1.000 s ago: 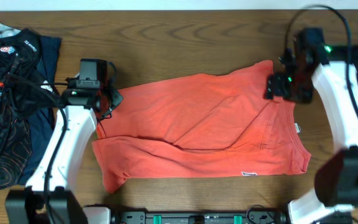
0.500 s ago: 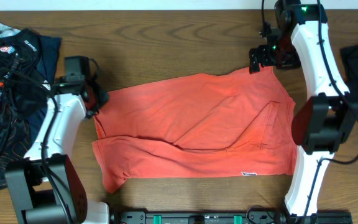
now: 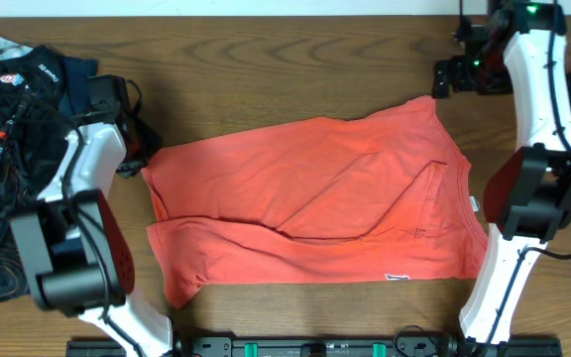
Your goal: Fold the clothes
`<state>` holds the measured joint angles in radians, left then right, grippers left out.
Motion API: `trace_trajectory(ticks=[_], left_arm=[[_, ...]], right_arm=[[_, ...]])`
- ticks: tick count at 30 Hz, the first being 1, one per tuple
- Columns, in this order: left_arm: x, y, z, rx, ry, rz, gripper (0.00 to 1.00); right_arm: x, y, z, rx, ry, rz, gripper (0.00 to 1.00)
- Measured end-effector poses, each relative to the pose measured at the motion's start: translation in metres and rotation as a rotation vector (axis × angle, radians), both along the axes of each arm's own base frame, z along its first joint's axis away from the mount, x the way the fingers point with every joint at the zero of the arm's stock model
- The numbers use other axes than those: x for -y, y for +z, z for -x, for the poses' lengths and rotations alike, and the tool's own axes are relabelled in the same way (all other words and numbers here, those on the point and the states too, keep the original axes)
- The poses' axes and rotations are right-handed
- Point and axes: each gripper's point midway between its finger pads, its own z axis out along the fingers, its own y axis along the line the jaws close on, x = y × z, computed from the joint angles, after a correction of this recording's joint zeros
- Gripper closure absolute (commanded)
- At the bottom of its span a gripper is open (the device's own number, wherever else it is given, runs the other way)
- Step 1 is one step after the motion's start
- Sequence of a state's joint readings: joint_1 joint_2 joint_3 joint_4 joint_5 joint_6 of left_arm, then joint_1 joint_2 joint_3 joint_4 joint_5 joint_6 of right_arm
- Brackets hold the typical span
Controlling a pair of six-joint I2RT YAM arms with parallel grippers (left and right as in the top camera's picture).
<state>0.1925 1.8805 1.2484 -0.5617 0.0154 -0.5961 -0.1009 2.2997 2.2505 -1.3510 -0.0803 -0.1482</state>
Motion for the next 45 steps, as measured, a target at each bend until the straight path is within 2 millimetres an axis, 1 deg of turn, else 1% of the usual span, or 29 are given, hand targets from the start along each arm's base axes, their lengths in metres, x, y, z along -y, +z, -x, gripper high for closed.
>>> trace_trajectory(ticks=[4, 7, 15, 20, 21, 24, 25, 28, 29, 30, 31, 32, 33, 34, 35, 36, 37, 38, 39, 42, 45], left_arm=[[0.002, -0.02, -0.004, -0.046, -0.005, 0.023, 0.58], [0.002, -0.028, -0.01, -0.064, -0.008, 0.036, 0.57], [0.0, -0.029, -0.029, -0.072, -0.01, 0.044, 0.57], [0.0, -0.03, -0.026, -0.092, -0.01, 0.048, 0.57], [0.001, -0.031, -0.023, -0.102, -0.01, 0.05, 0.58], [0.003, -0.032, -0.013, -0.146, -0.012, 0.059, 0.7], [0.005, -0.032, -0.008, -0.167, -0.022, 0.062, 0.71], [0.01, -0.033, 0.003, -0.215, -0.036, 0.075, 0.71], [0.011, -0.033, 0.005, -0.224, -0.038, 0.077, 0.74], [0.012, -0.033, 0.007, -0.231, -0.039, 0.079, 0.81], [0.013, -0.034, 0.009, -0.239, -0.042, 0.08, 0.88], [0.013, -0.034, 0.01, -0.242, -0.044, 0.082, 0.94], [0.014, -0.034, 0.01, -0.242, -0.048, 0.085, 0.94], [0.015, -0.034, 0.009, -0.241, -0.048, 0.087, 0.94], [0.015, -0.034, 0.009, -0.241, -0.051, 0.088, 0.94], [0.015, -0.034, 0.009, -0.241, -0.051, 0.088, 0.94], [0.015, -0.034, 0.009, -0.241, -0.051, 0.089, 0.94], [0.015, -0.034, 0.009, -0.241, -0.051, 0.09, 0.94], [0.015, -0.034, 0.009, -0.241, -0.051, 0.09, 0.94], [0.015, -0.034, 0.009, -0.241, -0.051, 0.09, 0.94], [0.015, -0.034, 0.009, -0.24, -0.051, 0.09, 0.94]], right_arm=[[0.007, 0.0, 0.001, -0.003, -0.01, 0.002, 0.01], [0.006, 0.0, 0.001, -0.003, -0.001, 0.002, 0.01], [-0.008, -0.001, 0.003, -0.012, 0.033, 0.002, 0.01], [-0.012, -0.001, 0.004, -0.017, 0.045, 0.001, 0.01], [-0.012, -0.001, 0.004, -0.018, 0.045, 0.001, 0.01], [-0.012, -0.001, 0.005, -0.024, 0.045, 0.001, 0.01], [-0.012, -0.001, 0.005, -0.024, 0.045, 0.0, 0.01], [-0.012, -0.001, 0.006, -0.024, 0.045, 0.0, 0.01], [-0.012, -0.001, 0.006, -0.025, 0.045, 0.0, 0.01], [-0.012, -0.001, 0.006, -0.028, 0.045, 0.0, 0.01], [-0.012, -0.001, 0.007, -0.03, 0.045, 0.0, 0.11], [-0.012, -0.001, 0.007, -0.031, 0.052, 0.001, 0.32], [-0.012, -0.001, 0.008, -0.032, 0.054, 0.0, 0.54], [-0.012, -0.001, 0.008, -0.034, 0.052, 0.0, 0.74], [-0.012, -0.001, 0.008, -0.034, 0.052, 0.001, 0.82], [-0.012, -0.001, 0.008, -0.034, 0.052, 0.0, 0.77], [-0.012, -0.001, 0.008, -0.034, 0.051, 0.0, 0.48], [-0.012, -0.001, 0.008, -0.035, 0.043, -0.001, 0.23], [-0.012, -0.001, 0.008, -0.033, 0.044, -0.001, 0.16], [-0.012, -0.002, 0.005, -0.024, 0.044, 0.0, 0.18], [-0.014, -0.009, 0.005, -0.037, 0.045, -0.012, 0.17]])
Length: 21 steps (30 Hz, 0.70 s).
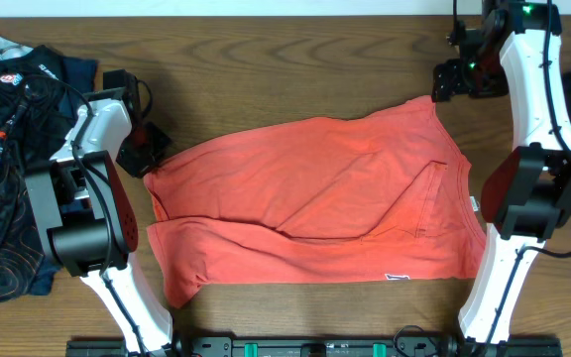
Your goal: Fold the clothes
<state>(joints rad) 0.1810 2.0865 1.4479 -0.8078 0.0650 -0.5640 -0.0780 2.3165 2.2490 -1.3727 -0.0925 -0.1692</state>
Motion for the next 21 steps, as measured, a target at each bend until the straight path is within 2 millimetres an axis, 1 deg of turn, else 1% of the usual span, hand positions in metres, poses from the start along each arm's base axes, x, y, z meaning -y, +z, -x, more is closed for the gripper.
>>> trace_trajectory(ticks=[3, 5, 7, 8, 10, 11, 13, 17, 19, 21], left_arm=[[0.0, 0.0, 0.0, 0.002, 0.0, 0.0, 0.94], [0.0, 0.0, -0.001, 0.003, 0.0, 0.0, 0.94], [0.0, 0.0, -0.001, 0.003, 0.0, -0.001, 0.94], [0.0, 0.0, -0.001, 0.004, 0.0, -0.001, 0.94], [0.0, 0.0, -0.001, 0.004, 0.0, -0.001, 0.94], [0.0, 0.0, -0.001, 0.005, 0.0, -0.001, 0.94], [0.0, 0.0, -0.002, 0.008, 0.0, -0.001, 0.94], [-0.001, 0.0, -0.004, 0.017, 0.0, -0.002, 0.94], [-0.001, 0.0, -0.006, 0.023, 0.0, -0.001, 0.94], [-0.001, 0.0, -0.006, 0.026, 0.0, -0.002, 0.94]], right_arm=[[-0.004, -0.023, 0.0, -0.045, 0.002, -0.025, 0.14], [-0.007, -0.049, 0.0, -0.092, 0.005, -0.039, 0.12], [-0.011, -0.072, -0.002, -0.124, 0.008, -0.048, 0.05], [-0.014, -0.085, -0.002, -0.137, 0.011, -0.051, 0.05], [-0.02, -0.101, -0.006, -0.14, 0.029, -0.044, 0.03], [-0.024, -0.101, -0.008, -0.132, 0.037, -0.045, 0.03], [-0.035, -0.098, -0.021, -0.08, 0.058, -0.049, 0.03], [-0.057, -0.096, -0.027, -0.049, 0.099, -0.051, 0.02], [-0.065, -0.093, -0.032, -0.03, 0.11, -0.052, 0.02], [-0.071, -0.091, -0.037, -0.008, 0.111, -0.056, 0.08]])
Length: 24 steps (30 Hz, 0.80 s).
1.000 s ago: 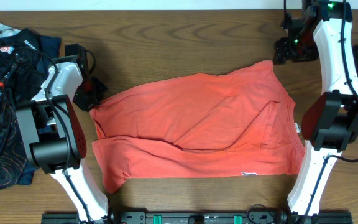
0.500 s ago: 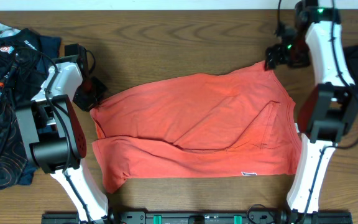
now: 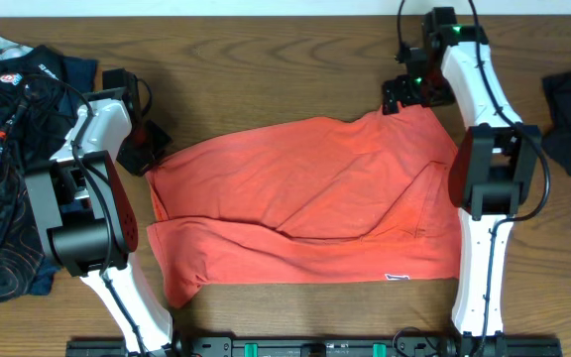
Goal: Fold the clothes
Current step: 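Grasp the back right corner of the shirt with the right gripper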
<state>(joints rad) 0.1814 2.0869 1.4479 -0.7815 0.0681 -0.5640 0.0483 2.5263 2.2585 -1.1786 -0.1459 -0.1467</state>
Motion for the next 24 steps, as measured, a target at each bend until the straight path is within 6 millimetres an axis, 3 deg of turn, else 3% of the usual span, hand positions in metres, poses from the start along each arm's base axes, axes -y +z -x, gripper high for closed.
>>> trace_trajectory(ticks=[3, 6, 7, 16, 24], left_arm=[[0.0, 0.0, 0.0, 0.001, 0.0, 0.0, 0.94], [0.0, 0.0, 0.0, 0.001, 0.0, 0.0, 0.94], [0.0, 0.0, 0.0, 0.001, 0.0, 0.0, 0.94], [0.001, 0.0, 0.003, -0.012, 0.0, 0.003, 0.95], [0.002, 0.001, 0.008, -0.033, 0.0, 0.007, 0.94]], right_arm=[[-0.001, 0.002, -0.004, 0.016, -0.018, -0.008, 0.36], [0.002, 0.002, -0.005, 0.015, -0.044, -0.01, 0.85], [0.003, 0.002, -0.005, 0.015, -0.047, -0.011, 0.97], [0.012, 0.007, -0.002, -0.007, -0.093, -0.013, 0.99], [0.032, 0.049, -0.01, 0.033, -0.13, -0.019, 0.99]])
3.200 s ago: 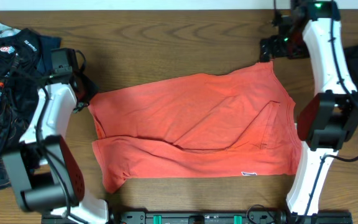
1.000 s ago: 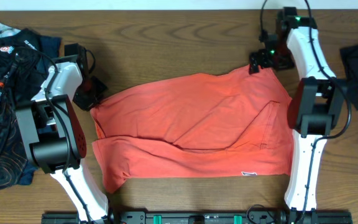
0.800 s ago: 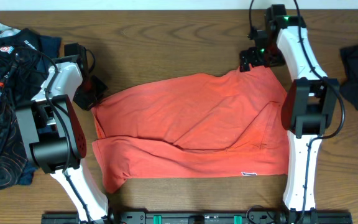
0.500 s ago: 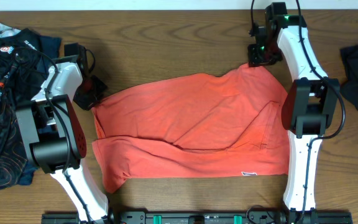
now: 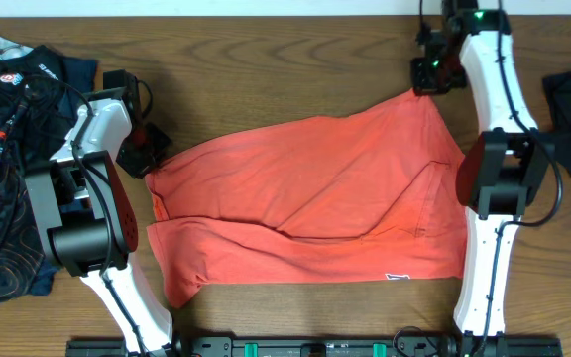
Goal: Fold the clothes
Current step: 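Grasp the back right corner of the shirt with the right gripper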
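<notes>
An orange-red T-shirt [image 5: 315,198] lies spread across the wooden table, with its lower part folded up in a band. My left gripper [image 5: 150,151] sits at the shirt's back left corner and appears shut on the cloth there. At the back right corner, my right gripper [image 5: 426,81] appears shut on the fabric, which is drawn out to a point under it. Both sets of fingers are dark and small in the overhead view.
A pile of dark clothes [image 5: 8,149] lies along the left edge. Another dark garment sits at the right edge. A black rail [image 5: 315,347] runs along the front of the table.
My right gripper has moved right and toward the back, and the shirt's back right corner has gone with it, from bunched inward to stretched out. The left arm has not moved.
First my left gripper was beside the shirt's left edge and the right one hung just off the back right corner. Then the left sat on the back left corner. Then the right stood further left over a bunched corner, which is now pulled back out.
</notes>
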`<state>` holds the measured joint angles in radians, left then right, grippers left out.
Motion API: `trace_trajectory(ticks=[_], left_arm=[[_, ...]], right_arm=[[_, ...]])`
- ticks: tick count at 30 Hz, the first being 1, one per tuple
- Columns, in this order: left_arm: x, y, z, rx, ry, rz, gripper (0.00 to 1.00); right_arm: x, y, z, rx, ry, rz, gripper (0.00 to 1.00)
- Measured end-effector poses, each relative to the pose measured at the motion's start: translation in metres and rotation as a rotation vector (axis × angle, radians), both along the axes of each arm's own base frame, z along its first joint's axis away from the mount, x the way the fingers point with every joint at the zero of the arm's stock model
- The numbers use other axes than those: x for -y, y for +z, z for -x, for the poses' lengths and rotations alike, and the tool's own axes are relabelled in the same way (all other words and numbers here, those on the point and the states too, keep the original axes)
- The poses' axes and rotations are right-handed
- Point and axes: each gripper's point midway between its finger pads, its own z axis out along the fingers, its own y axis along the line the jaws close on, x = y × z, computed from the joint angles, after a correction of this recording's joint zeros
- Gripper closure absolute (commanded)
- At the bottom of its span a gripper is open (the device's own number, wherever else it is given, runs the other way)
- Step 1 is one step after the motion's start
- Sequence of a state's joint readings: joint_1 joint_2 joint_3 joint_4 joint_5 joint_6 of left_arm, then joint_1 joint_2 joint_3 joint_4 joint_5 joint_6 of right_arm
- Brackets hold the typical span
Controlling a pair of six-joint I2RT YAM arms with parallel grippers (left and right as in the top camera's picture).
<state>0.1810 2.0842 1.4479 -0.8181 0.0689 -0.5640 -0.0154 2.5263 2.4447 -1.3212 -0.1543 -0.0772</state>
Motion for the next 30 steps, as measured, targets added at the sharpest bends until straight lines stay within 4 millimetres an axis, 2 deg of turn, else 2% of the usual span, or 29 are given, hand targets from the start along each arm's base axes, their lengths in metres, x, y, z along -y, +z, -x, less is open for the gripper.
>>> trace_trajectory(ticks=[5, 10, 16, 20, 24, 26, 30], left_arm=[[0.001, 0.015, 0.002, 0.014, -0.002, 0.001, 0.94], [0.001, 0.047, 0.0, 0.081, -0.003, -0.011, 0.94], [0.009, 0.082, 0.007, 0.125, -0.026, -0.019, 0.94], [0.024, 0.092, 0.016, 0.111, -0.068, -0.015, 0.94], [0.043, 0.094, 0.03, 0.057, -0.116, -0.005, 0.94], [0.051, 0.093, 0.035, 0.035, -0.14, -0.001, 0.94], [0.064, 0.103, 0.038, 0.05, -0.176, -0.008, 0.94]], right_arm=[[0.009, 0.012, 0.008, -0.021, -0.007, -0.002, 0.99], [0.008, 0.011, 0.017, -0.058, 0.01, -0.001, 0.99], [0.008, 0.011, 0.023, -0.08, 0.019, 0.0, 0.99], [0.008, 0.01, 0.033, -0.12, 0.025, -0.004, 0.99], [0.007, 0.013, 0.047, -0.172, 0.028, -0.007, 0.99], [0.007, 0.02, 0.056, -0.195, 0.028, -0.008, 0.99], [0.006, 0.046, 0.072, -0.211, 0.014, -0.01, 0.99]])
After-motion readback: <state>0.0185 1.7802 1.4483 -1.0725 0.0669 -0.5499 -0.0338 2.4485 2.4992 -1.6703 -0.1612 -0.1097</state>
